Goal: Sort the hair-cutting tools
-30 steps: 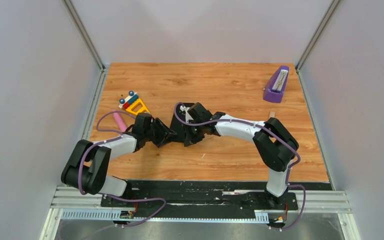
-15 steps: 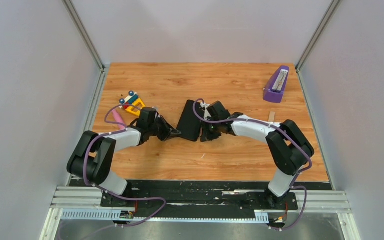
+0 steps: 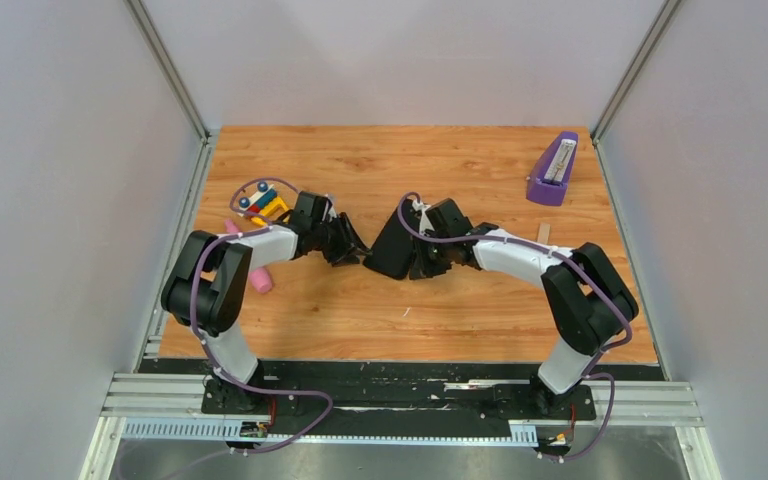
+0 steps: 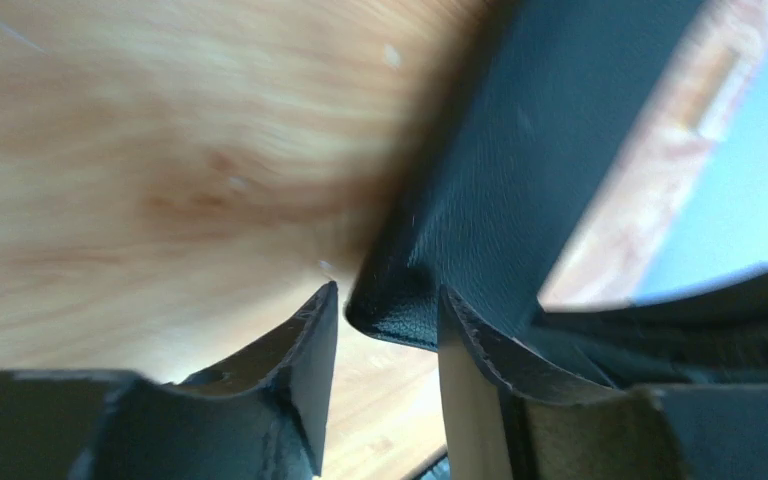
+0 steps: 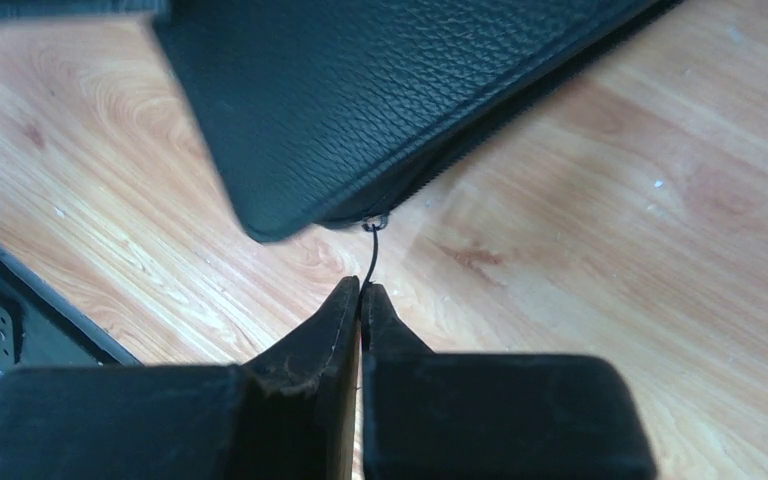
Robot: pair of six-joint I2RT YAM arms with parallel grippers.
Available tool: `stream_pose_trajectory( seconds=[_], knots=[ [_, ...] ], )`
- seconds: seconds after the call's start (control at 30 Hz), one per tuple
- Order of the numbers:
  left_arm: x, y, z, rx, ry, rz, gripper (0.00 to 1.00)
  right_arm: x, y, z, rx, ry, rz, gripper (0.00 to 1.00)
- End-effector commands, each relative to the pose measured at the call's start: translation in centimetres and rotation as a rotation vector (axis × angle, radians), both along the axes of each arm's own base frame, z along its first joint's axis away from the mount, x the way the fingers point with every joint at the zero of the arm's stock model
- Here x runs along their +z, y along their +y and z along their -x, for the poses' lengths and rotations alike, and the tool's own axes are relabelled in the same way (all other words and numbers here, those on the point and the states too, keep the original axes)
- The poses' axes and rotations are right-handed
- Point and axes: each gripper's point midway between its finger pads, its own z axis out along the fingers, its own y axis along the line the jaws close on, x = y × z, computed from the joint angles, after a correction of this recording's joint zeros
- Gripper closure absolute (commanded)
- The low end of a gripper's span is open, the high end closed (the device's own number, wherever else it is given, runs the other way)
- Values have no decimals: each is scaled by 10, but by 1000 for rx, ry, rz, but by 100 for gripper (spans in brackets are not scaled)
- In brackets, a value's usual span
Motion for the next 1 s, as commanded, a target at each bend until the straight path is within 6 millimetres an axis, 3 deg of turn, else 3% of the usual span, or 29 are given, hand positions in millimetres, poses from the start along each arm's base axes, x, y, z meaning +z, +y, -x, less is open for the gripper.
stream_pose_trajectory(
  seconds=[0.0,0.03,0.1,0.17,0.3,0.57,0.77,0.97],
  knots=[
    [-18,39,-23,80,-36,-215,43,9,9,27,61,17,-5,100],
    [-12,39,-26,92,-50,-210,31,11,16,29,73,16,-16,100],
    [-7,43,-24,116,-68,-214,18,14,30,30,84,9,-35,100],
    [-2,49,-19,144,-84,-224,11,19,43,26,84,8,-60,100],
    [6,57,0,195,-89,-206,9,29,66,14,60,-1,-116,100],
    [11,31,25,183,-54,-23,19,29,92,1,83,2,-143,100],
    [13,11,22,168,-44,37,27,25,100,2,111,6,-133,100],
    [7,0,22,150,-21,50,45,27,97,2,104,-8,-121,100]
  ],
)
